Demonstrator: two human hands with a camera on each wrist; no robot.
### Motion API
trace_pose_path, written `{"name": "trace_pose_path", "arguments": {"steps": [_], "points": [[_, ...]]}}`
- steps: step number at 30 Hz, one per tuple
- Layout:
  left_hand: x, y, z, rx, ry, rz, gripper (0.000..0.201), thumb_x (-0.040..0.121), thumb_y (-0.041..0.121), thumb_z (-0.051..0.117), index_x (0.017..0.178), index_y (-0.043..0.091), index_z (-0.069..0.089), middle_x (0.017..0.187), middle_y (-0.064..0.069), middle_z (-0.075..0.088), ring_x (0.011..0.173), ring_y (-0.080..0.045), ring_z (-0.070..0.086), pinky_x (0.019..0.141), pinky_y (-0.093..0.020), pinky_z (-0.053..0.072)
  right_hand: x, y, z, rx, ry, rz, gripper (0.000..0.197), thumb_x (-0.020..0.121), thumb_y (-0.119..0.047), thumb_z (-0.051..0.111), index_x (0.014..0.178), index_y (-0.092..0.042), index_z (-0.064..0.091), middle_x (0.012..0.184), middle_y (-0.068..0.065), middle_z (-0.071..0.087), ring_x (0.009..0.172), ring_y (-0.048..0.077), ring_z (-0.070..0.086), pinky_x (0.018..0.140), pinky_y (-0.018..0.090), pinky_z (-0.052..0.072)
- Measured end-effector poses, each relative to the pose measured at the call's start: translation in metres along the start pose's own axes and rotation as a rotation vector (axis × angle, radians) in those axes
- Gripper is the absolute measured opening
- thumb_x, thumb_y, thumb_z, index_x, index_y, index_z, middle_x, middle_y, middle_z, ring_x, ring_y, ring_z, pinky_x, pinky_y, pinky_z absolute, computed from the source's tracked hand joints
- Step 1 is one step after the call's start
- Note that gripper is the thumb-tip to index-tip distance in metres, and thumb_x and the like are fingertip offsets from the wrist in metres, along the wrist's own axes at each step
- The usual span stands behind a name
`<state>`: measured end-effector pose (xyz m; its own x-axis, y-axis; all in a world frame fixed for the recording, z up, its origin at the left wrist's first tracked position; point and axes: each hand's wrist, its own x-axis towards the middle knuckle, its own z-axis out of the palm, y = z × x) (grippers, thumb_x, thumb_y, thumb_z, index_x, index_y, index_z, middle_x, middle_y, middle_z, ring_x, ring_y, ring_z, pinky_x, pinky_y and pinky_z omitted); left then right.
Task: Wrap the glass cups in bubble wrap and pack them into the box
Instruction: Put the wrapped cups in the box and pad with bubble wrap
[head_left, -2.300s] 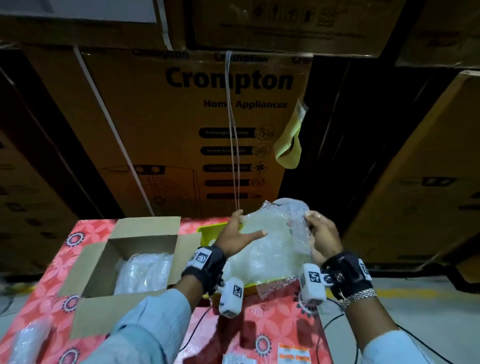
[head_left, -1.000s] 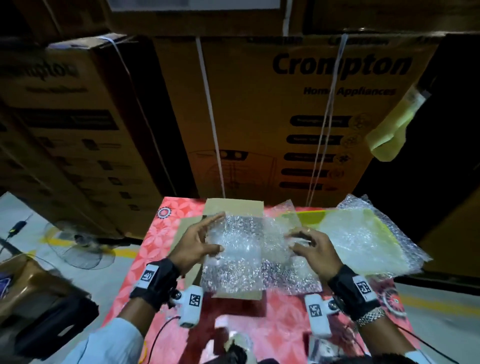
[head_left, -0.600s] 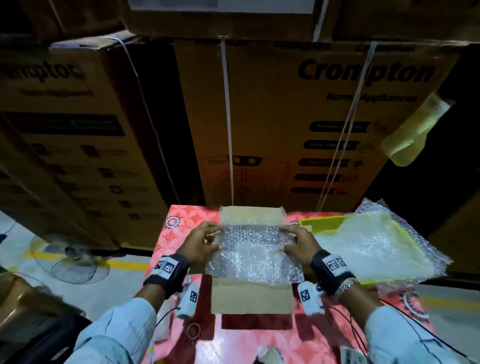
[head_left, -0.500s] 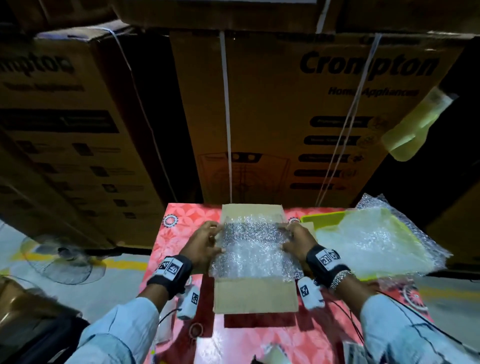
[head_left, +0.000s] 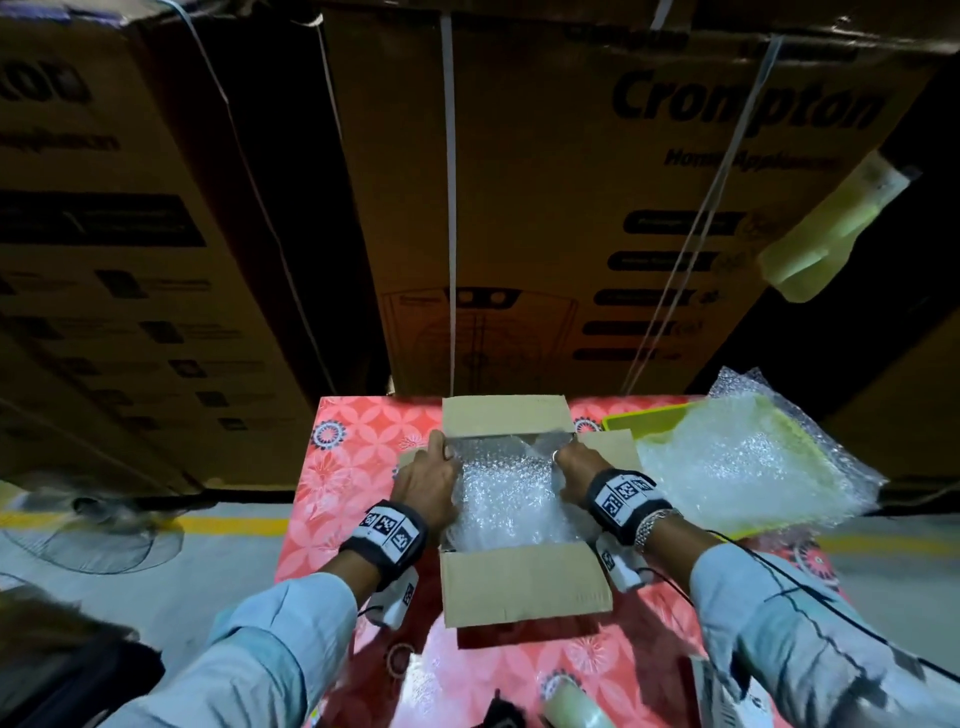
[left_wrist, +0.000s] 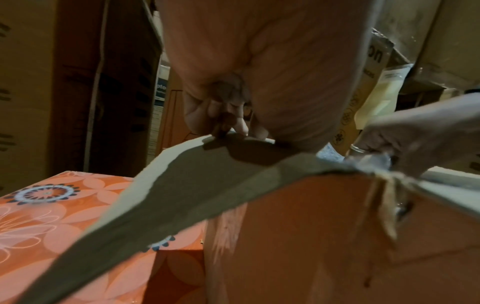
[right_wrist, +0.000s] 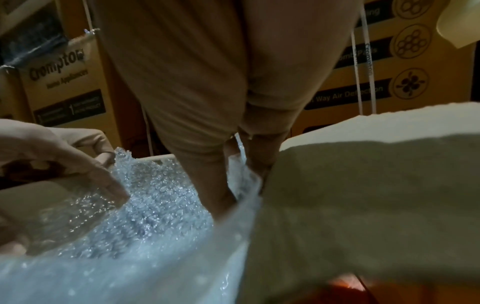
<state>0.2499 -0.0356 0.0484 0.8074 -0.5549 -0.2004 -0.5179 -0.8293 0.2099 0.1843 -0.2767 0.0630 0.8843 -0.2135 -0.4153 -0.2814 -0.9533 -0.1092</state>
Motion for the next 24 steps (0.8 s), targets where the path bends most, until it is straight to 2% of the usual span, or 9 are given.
{"name": "trace_pose_path", "arguments": {"steps": [3,7,10,12,14,16,19,21,24], "points": [[0.002,0.004,0.002,0.087,0.004,0.001,0.06,0.068,0.025,0.091,0.122,0.02,0.065,0.131,-0.002,0.033,0.095,-0.018,0.052,0.07,-0.03,0.061,-0.001,-0.008,-0.003,-0.017,-0.051,-0.002,0.03,0.09,0.001,0.068,0.119,-0.002,0.064,0.115,0.015,0.069,0.102,0.029,0.069,0.089,0.035,0.059],[-0.001,0.005,-0.001,0.101,0.012,0.025,0.077,0.068,0.047,0.092,0.135,0.026,0.061,0.141,-0.004,0.029,0.114,-0.023,0.049,0.085,-0.036,0.06,-0.01,-0.013,-0.015,0.031,-0.088,0.011,0.059,0.086,-0.004,0.077,0.14,-0.008,0.055,0.132,0.015,0.063,0.117,0.031,0.064,0.099,0.038,0.055],[-0.015,0.003,-0.011,-0.044,0.097,0.003,0.075,0.076,0.053,0.085,0.142,0.032,0.057,0.161,-0.005,0.019,0.132,-0.026,0.045,0.096,-0.039,0.058,-0.027,-0.006,-0.034,0.034,0.009,0.024,0.049,0.089,-0.01,0.077,0.135,-0.009,0.061,0.133,0.015,0.063,0.118,0.03,0.064,0.099,0.034,0.053],[-0.025,-0.004,-0.014,-0.17,0.189,-0.023,0.069,0.079,0.044,0.085,0.141,0.029,0.059,0.164,-0.006,0.021,0.137,-0.029,0.045,0.103,-0.043,0.054,-0.039,-0.003,-0.044,-0.044,0.126,0.015,0.037,0.091,-0.017,0.075,0.127,-0.011,0.066,0.13,0.014,0.063,0.115,0.03,0.065,0.096,0.034,0.052],[-0.035,-0.013,-0.009,-0.235,0.23,-0.027,0.07,0.079,0.04,0.086,0.142,0.03,0.057,0.165,-0.007,0.024,0.138,-0.032,0.046,0.108,-0.05,0.049,-0.045,-0.008,-0.042,-0.04,0.177,-0.068,0.032,0.095,-0.024,0.07,0.126,-0.015,0.065,0.131,0.009,0.061,0.12,0.027,0.061,0.099,0.034,0.048],[-0.045,-0.019,0.003,-0.254,0.165,-0.048,0.08,0.081,0.046,0.081,0.152,0.034,0.045,0.169,-0.004,0.017,0.148,-0.03,0.036,0.117,-0.056,0.037,-0.044,-0.021,-0.031,0.078,0.096,-0.201,0.037,0.097,-0.028,0.067,0.133,-0.019,0.062,0.143,0.004,0.053,0.134,0.024,0.051,0.111,0.036,0.041],[-0.063,-0.018,0.022,-0.319,0.104,-0.135,0.091,0.087,0.054,0.072,0.161,0.041,0.023,0.173,0.003,0.005,0.158,-0.023,0.012,0.124,-0.06,0.01,-0.029,-0.042,-0.007,0.08,-0.077,-0.302,0.054,0.102,-0.03,0.06,0.153,-0.024,0.044,0.166,0.001,0.025,0.148,0.027,0.033,0.12,0.042,0.03],[-0.074,-0.013,0.031,-0.431,0.112,-0.169,0.092,0.088,0.059,0.068,0.162,0.043,0.015,0.173,0.005,0.001,0.159,-0.019,0.006,0.125,-0.059,0.005,-0.011,-0.051,0.007,0.03,-0.131,-0.324,0.06,0.104,-0.028,0.056,0.159,-0.024,0.031,0.169,0.003,0.015,0.149,0.031,0.032,0.12,0.043,0.031],[-0.086,-0.005,0.043,-0.49,0.12,-0.187,0.097,0.087,0.068,0.063,0.163,0.046,0.007,0.173,0.01,-0.006,0.159,-0.017,0.004,0.124,-0.06,0.006,0.01,-0.066,0.016,-0.023,-0.155,-0.386,0.066,0.104,-0.027,0.054,0.161,-0.026,0.021,0.17,0.008,0.014,0.152,0.032,0.026,0.122,0.044,0.026]]}}
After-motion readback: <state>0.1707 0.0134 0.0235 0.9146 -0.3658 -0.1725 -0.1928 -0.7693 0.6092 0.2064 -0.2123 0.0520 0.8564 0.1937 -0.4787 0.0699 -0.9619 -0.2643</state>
